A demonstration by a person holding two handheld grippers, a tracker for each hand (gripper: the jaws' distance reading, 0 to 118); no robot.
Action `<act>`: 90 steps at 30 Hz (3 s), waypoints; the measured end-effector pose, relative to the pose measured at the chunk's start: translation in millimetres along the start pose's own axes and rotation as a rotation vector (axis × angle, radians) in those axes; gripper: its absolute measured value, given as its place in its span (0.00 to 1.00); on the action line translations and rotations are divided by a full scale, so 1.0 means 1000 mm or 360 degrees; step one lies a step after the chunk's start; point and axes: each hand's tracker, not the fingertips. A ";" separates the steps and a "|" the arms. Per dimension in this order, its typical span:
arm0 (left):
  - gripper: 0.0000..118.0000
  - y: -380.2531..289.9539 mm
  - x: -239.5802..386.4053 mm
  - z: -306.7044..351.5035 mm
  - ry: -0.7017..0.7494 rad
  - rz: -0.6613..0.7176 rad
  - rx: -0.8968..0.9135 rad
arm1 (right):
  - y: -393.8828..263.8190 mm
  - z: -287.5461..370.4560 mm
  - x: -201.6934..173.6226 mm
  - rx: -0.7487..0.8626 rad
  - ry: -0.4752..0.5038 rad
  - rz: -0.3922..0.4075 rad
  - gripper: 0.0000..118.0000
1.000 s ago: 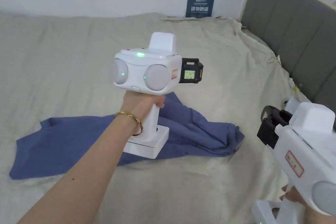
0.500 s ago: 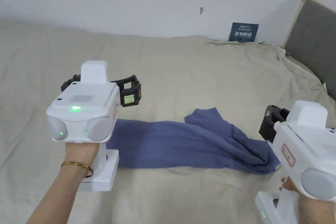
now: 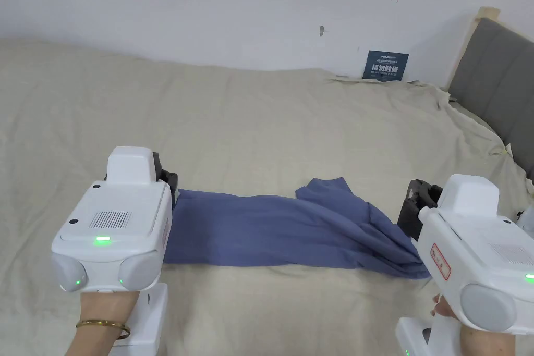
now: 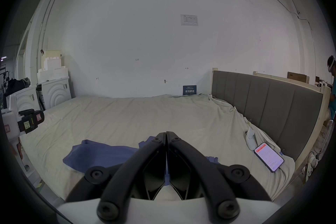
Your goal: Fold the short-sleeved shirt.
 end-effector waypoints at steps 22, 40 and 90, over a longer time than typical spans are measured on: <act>0.00 -0.013 0.006 0.005 -0.0060 0.0030 -0.0074 | -0.004 0.002 0.000 -0.0054 0.0040 0.0010 0.00; 0.00 -0.014 0.009 -0.023 -0.0082 0.0043 -0.0123 | 0.068 -0.158 0.015 -0.0692 0.0071 0.0179 0.91; 1.00 0.020 -0.048 -0.251 -0.0165 0.0372 -0.1160 | -0.001 -0.281 0.046 -0.1202 0.0079 -0.0094 0.05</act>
